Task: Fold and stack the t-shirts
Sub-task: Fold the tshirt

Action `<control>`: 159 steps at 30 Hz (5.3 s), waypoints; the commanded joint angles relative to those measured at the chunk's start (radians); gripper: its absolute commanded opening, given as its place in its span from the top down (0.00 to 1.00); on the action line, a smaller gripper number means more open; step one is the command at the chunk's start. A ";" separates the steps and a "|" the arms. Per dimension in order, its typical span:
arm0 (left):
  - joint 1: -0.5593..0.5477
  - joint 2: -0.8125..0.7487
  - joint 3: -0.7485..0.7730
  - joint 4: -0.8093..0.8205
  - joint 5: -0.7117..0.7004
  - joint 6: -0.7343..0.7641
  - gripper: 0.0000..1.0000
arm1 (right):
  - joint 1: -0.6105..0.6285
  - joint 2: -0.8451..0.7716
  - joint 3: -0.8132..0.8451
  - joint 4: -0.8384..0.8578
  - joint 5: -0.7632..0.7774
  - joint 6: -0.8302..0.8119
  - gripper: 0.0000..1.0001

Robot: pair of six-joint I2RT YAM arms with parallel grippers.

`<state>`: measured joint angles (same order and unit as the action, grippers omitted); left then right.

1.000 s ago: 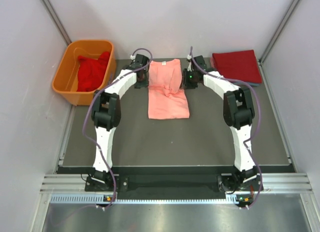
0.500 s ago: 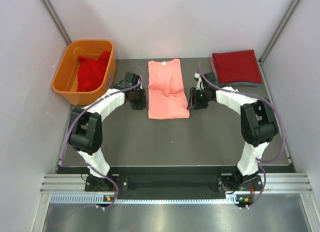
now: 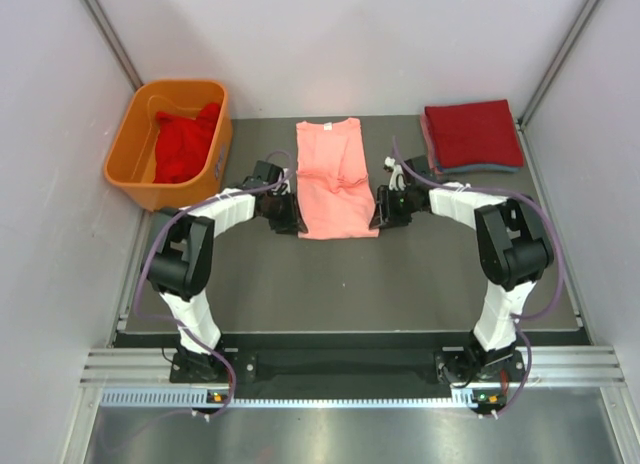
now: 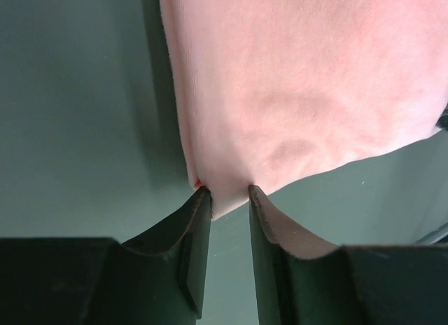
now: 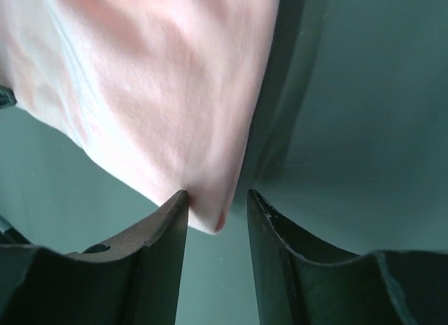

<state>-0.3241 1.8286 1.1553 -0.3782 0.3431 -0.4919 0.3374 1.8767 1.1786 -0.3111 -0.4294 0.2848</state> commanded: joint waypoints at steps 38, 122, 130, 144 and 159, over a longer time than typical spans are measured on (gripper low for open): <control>-0.394 -0.655 -0.476 -0.312 -0.492 -0.340 0.81 | 0.311 -0.726 -0.700 -0.017 0.368 0.324 0.71; -0.101 0.115 0.159 -0.231 -0.552 -0.094 0.96 | 0.046 0.078 0.055 0.058 0.227 -0.006 1.00; -0.101 0.071 0.176 -0.225 -0.449 -0.071 0.74 | 0.048 0.030 0.056 0.047 0.221 0.001 0.87; -0.101 -0.106 0.182 -0.220 -0.288 -0.047 0.72 | 0.124 -0.160 0.064 -0.025 0.166 0.028 0.87; -0.095 0.084 0.098 -0.139 -0.317 -0.066 0.79 | 0.233 0.145 0.076 0.172 -0.069 0.088 0.91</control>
<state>-0.4252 1.8862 1.2720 -0.5606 0.0547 -0.5518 0.5720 1.9469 1.2369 -0.1905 -0.4667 0.3710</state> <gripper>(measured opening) 0.212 0.095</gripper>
